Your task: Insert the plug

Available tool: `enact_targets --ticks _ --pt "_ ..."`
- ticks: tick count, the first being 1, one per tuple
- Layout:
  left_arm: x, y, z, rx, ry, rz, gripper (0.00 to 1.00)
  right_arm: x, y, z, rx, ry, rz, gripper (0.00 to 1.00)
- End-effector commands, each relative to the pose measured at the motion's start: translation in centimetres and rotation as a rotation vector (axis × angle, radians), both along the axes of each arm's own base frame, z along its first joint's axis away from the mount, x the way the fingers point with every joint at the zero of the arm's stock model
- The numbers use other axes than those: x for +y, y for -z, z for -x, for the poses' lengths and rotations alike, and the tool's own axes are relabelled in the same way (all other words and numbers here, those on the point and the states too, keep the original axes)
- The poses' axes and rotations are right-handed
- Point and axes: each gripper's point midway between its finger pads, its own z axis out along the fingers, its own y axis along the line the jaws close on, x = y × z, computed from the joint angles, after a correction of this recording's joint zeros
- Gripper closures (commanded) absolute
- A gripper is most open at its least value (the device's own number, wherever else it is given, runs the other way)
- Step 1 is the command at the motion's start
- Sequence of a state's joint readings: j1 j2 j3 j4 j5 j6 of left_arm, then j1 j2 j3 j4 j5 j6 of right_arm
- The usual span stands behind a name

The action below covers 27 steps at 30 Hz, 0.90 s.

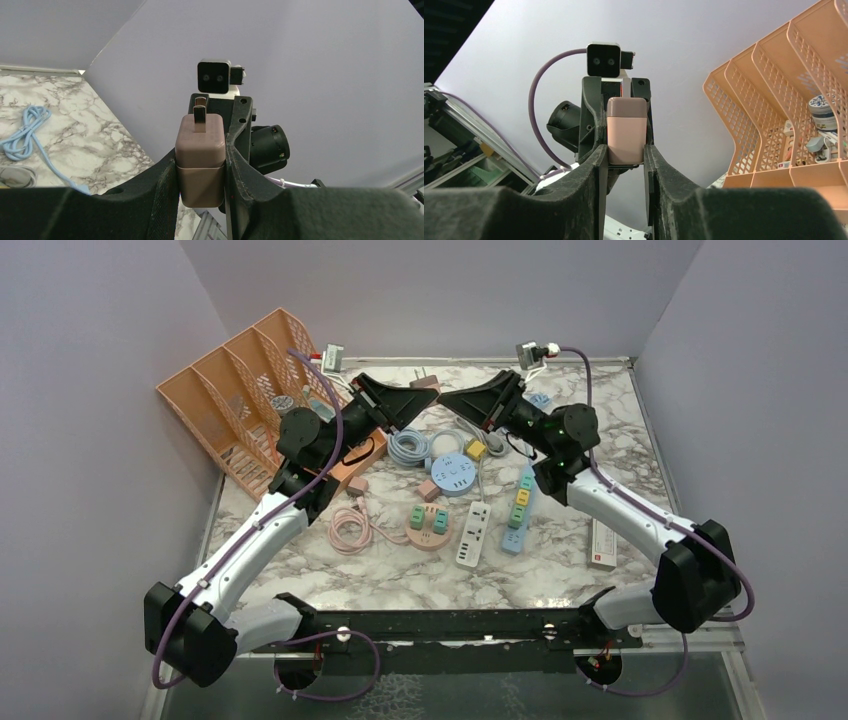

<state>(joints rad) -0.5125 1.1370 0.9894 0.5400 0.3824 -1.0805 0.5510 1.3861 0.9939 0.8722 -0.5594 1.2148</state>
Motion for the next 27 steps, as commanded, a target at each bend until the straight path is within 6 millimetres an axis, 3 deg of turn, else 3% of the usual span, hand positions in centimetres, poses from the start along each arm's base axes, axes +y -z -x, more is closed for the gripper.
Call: enact_targets --ticks 1,8,14,23,27 --pt "0.1 -1.2 1.1 -0.05 0.031 0.015 0.77 0.5 -0.7 0.6 -0.007 -0.057 0.0 0.73" --pt "0.0 -0.9 1.1 -0.066 0.027 0.001 0.76 1.3 0.1 0.6 0.028 -0.109 0.045 0.66" --pt "0.1 -0.7 0.8 -0.078 0.012 -0.011 0.73 1.7 0.8 1.3 0.046 -0.176 0.055 0.84" --pt "0.9 0.8 0.4 -0.056 -0.035 -0.072 0.38 0.8 2.3 1.2 -0.007 -0.135 0.148 0.93" --pt "1.2 2.5 0.7 -0.015 0.002 -0.141 0.35 -0.1 3.1 2.0 -0.058 -0.158 0.206 0.94"
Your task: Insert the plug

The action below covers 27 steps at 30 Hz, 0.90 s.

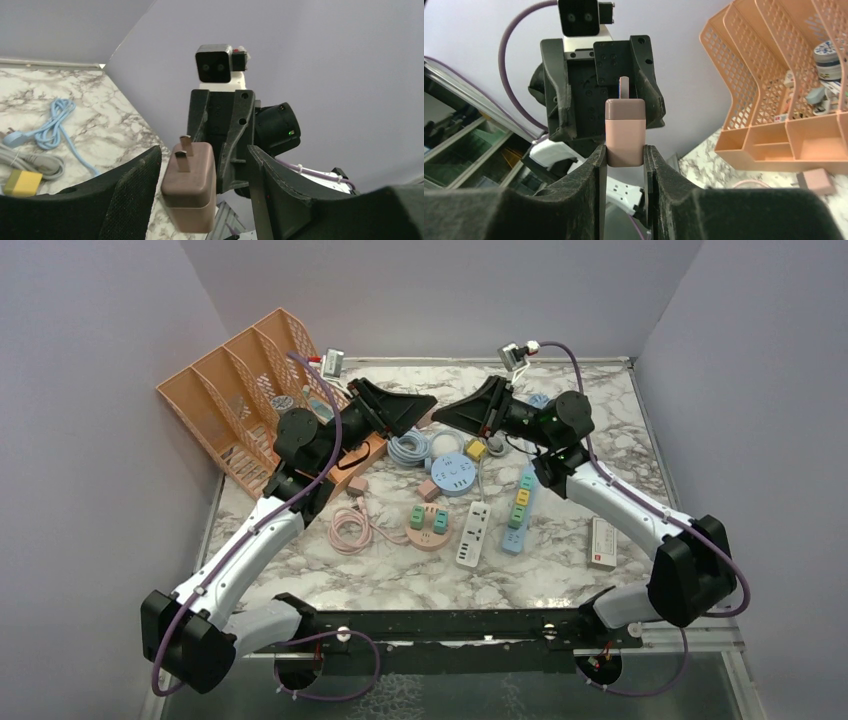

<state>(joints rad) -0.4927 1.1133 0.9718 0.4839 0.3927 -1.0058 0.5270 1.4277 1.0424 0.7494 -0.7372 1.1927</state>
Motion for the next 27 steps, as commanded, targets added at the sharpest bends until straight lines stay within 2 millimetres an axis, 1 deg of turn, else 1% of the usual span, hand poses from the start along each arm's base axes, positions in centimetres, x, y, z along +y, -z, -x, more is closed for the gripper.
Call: enact_targets --ticks 1,5,8,9,11,12,13,14,16,19,21,23,27 --pt "0.6 1.4 1.3 0.01 0.053 -0.086 0.35 -1.3 0.4 1.8 -0.11 -0.052 0.08 0.94" --pt "0.3 2.8 2.6 0.044 0.153 -0.14 0.35 -1.6 0.9 2.1 -0.126 -0.06 0.133 0.95" --pt "0.3 3.2 3.4 0.051 0.205 -0.162 0.36 -1.7 1.1 2.1 -0.129 -0.06 0.161 0.95" --pt "0.3 3.1 3.7 0.044 0.215 -0.164 0.39 -1.7 1.2 2.1 -0.133 -0.062 0.168 0.95" --pt "0.2 3.1 4.1 0.034 0.235 -0.173 0.51 -1.7 1.2 2.2 -0.144 -0.074 0.175 0.95" --pt "0.3 3.4 4.2 0.034 0.239 -0.18 0.55 -1.7 1.2 2.3 -0.157 -0.083 0.179 0.95" --pt "0.3 3.7 4.3 0.042 0.237 -0.184 0.59 -1.7 1.1 2.3 -0.168 -0.092 0.185 0.96" --pt "0.4 4.0 4.3 0.047 0.231 -0.185 0.6 -1.7 1.1 2.4 -0.183 -0.103 0.192 0.96" --pt "0.6 4.2 4.4 0.05 0.22 -0.181 0.6 -1.6 1.1 2.7 -0.207 -0.132 0.205 0.96" --pt "0.8 4.2 4.4 0.05 0.208 -0.176 0.51 -1.6 1.3 3.0 -0.228 -0.164 0.224 0.96" --pt "0.9 4.1 4.3 0.048 0.198 -0.17 0.48 -1.6 1.5 3.2 -0.231 -0.179 0.235 0.96" --pt "1.1 3.9 4.3 0.045 0.185 -0.156 0.48 -1.6 1.5 3.3 -0.232 -0.185 0.24 0.96" --pt "1.1 4.2 4.0 0.064 0.175 -0.138 0.65 -1.7 1.7 3.4 -0.221 -0.186 0.241 0.96"
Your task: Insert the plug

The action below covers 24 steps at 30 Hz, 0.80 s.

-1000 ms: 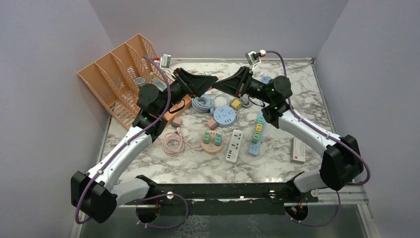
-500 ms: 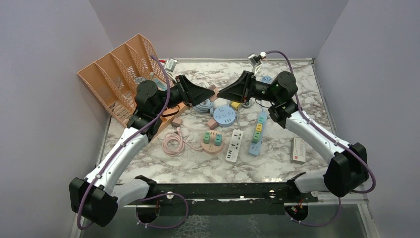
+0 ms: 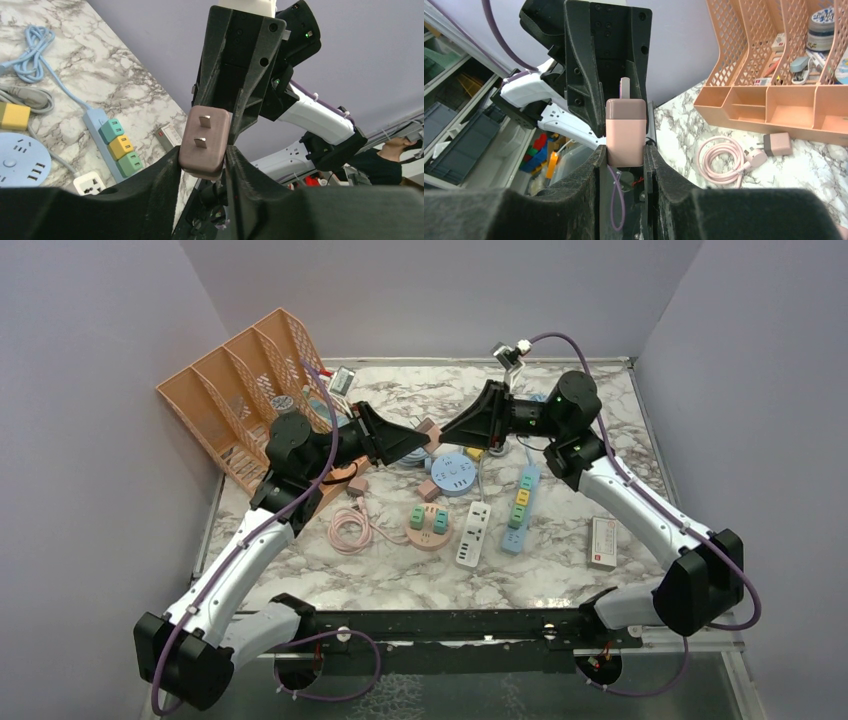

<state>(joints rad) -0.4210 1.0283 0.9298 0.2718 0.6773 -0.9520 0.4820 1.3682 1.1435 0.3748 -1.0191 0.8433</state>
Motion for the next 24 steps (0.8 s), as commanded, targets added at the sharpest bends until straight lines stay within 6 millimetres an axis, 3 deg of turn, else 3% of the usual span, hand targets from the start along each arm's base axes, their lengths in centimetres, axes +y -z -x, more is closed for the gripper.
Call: enact_targets --ticks 1,3,7,11,17,24 --pt "0.4 -0.1 -0.2 -0.008 -0.021 0.022 0.71 -0.3 -0.2 0.4 -0.019 -0.034 0.01 0.95" --pt "0.3 0.0 -0.4 0.001 -0.025 0.026 0.79 -0.2 -0.2 0.1 0.004 -0.008 0.007 0.86" --pt "0.4 -0.4 -1.4 0.042 -0.066 0.069 0.86 -0.2 0.7 -1.8 0.138 0.113 -0.025 0.54" --pt "0.5 -0.9 -2.5 0.092 -0.104 0.14 0.89 0.0 0.5 -3.1 0.243 0.191 -0.149 0.55" --pt "0.4 -1.7 -3.4 0.117 -0.135 0.193 0.9 1.1 0.6 -5.3 0.325 0.254 -0.134 0.59" --pt "0.4 -2.0 -4.0 0.144 -0.151 0.242 0.9 2.1 1.2 -5.3 0.421 0.217 -0.196 0.55"
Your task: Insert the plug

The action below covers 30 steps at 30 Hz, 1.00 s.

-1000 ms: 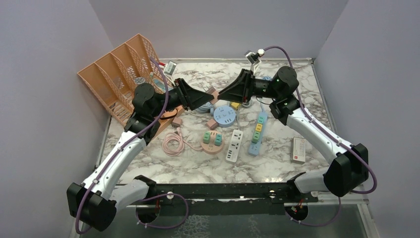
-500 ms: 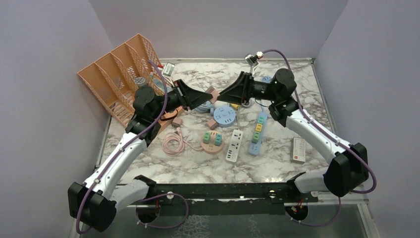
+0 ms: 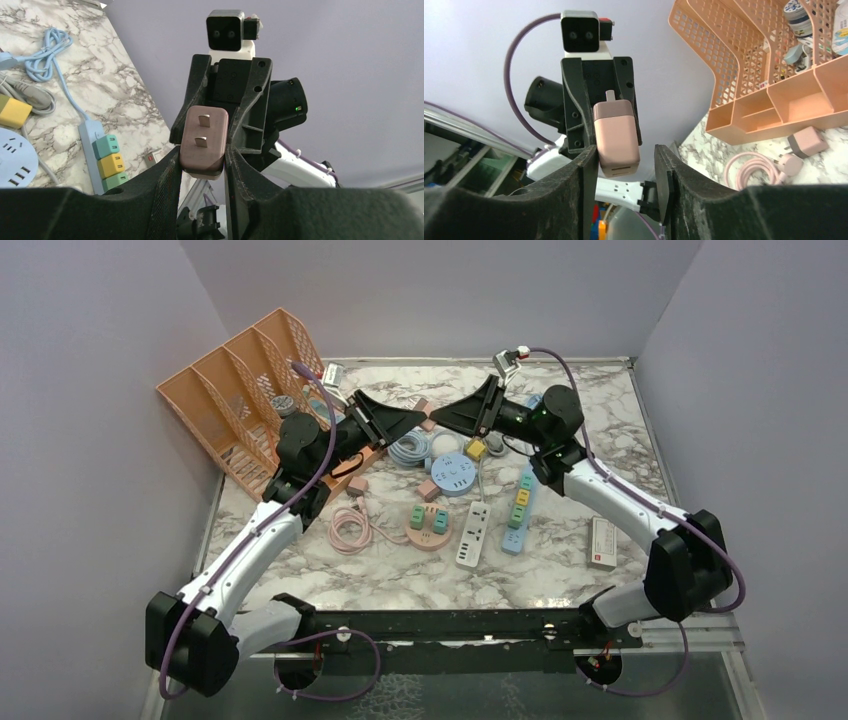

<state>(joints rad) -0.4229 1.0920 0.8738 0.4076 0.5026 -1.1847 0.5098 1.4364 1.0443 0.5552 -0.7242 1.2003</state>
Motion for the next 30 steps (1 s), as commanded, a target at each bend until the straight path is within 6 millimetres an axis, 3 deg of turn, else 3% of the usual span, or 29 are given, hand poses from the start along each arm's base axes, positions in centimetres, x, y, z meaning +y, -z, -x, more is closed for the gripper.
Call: enact_targets --ticks 1,5,10,12,15,17,22,25,30 --pt "0.2 -2.9 -0.1 -0.057 -0.022 0.091 0.9 0.9 -0.4 -0.6 0.059 0.008 -0.082 0.55" --pt "0.2 -3.1 -0.3 -0.064 -0.03 0.102 0.9 1.7 -0.2 -0.5 0.083 -0.015 -0.1 0.63" --pt "0.3 -2.7 -0.4 -0.065 -0.038 0.096 0.86 1.7 -0.1 -0.5 0.086 -0.014 -0.114 0.9" --pt "0.6 -2.4 -0.4 -0.071 -0.056 0.089 0.73 1.7 0.0 -0.6 0.08 -0.006 -0.104 0.99" --pt "1.3 -1.1 -0.7 -0.075 -0.111 0.05 0.48 1.3 0.8 -1.2 0.083 0.024 -0.032 0.99" --pt "1.9 0.6 -1.2 -0.062 -0.162 -0.025 0.39 0.3 1.5 -1.6 0.08 0.064 0.036 0.99" --pt "5.2 6.3 -2.3 0.013 -0.341 -0.326 0.25 -3.2 5.6 -2.6 0.111 0.144 0.327 0.99" --pt "7.2 8.3 -2.2 0.022 -0.413 -0.446 0.23 -5.7 9.1 -2.4 0.153 0.196 0.565 0.99" --pt "8.8 10.4 -1.8 0.043 -0.455 -0.556 0.23 -10.1 14.4 0.8 0.294 0.202 0.878 0.99"
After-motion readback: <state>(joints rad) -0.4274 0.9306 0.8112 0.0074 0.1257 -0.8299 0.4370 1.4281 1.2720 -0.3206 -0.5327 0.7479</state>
